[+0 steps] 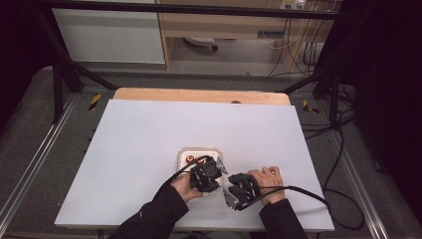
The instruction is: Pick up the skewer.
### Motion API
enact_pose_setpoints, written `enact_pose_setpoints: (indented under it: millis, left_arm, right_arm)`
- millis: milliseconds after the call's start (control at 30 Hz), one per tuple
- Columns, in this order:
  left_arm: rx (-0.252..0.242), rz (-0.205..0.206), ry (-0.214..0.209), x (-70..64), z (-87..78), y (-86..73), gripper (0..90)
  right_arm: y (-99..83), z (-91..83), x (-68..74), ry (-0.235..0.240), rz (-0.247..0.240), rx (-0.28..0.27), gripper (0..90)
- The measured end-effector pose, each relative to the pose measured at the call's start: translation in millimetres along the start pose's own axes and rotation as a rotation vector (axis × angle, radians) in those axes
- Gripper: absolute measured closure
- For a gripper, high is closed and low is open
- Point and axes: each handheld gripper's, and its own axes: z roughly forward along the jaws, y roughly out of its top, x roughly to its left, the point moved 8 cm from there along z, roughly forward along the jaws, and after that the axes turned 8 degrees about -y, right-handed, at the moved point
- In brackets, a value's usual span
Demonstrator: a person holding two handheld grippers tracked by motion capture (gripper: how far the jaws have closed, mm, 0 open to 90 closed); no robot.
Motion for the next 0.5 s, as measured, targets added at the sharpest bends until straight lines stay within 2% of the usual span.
enact_pose_setpoints:
  millis: [33, 67, 100, 133, 200, 267, 300, 333, 433, 500]
  left_arm:
    - [0.000, 0.000, 0.000, 0.0, 0.0, 0.0, 88.8]
    - [-0.005, -0.003, 0.001, 0.1, -0.8, -1.1, 88.8]
    - [-0.010, -0.006, 0.001, 1.1, -3.1, -4.4, 88.8]
    - [-0.010, -0.006, 0.001, 1.1, -3.1, -4.4, 88.7]
    - [-0.032, -0.013, 0.008, 2.3, -7.8, -10.5, 88.7]
    - [-0.046, -0.018, 0.010, 2.6, -9.2, -12.9, 88.7]
    - [-0.053, -0.021, 0.014, 3.7, -11.0, -15.8, 88.7]
    - [-0.064, -0.024, 0.024, 6.5, -15.1, -22.0, 88.7]
    - [-0.084, -0.035, 0.030, 8.4, -19.2, -28.1, 88.7]
    - [-0.107, -0.045, 0.041, 10.6, -23.5, -34.6, 88.6]
  right_arm:
    - [0.4, -0.3, -1.2, -0.008, 0.024, -0.010, 82.0]
    - [0.4, -0.3, -1.2, -0.008, 0.024, -0.010, 82.0]
    - [-1.0, -0.7, -5.2, -0.023, 0.094, -0.017, 73.4]
    - [-1.3, -1.2, -6.2, -0.028, 0.124, -0.023, 68.2]
    - [-4.8, -3.0, -9.3, -0.028, 0.221, -0.039, 61.7]
    - [-9.2, -5.4, -11.4, -0.026, 0.346, -0.052, 54.8]
    - [-9.2, -5.4, -11.4, -0.026, 0.346, -0.052, 54.8]
    - [-14.7, -8.2, -12.6, -0.012, 0.461, -0.071, 46.2]
    - [-25.9, -9.1, -14.4, 0.010, 0.643, -0.063, 35.7]
    - [-33.1, -9.5, -13.7, 0.030, 0.741, -0.062, 33.9]
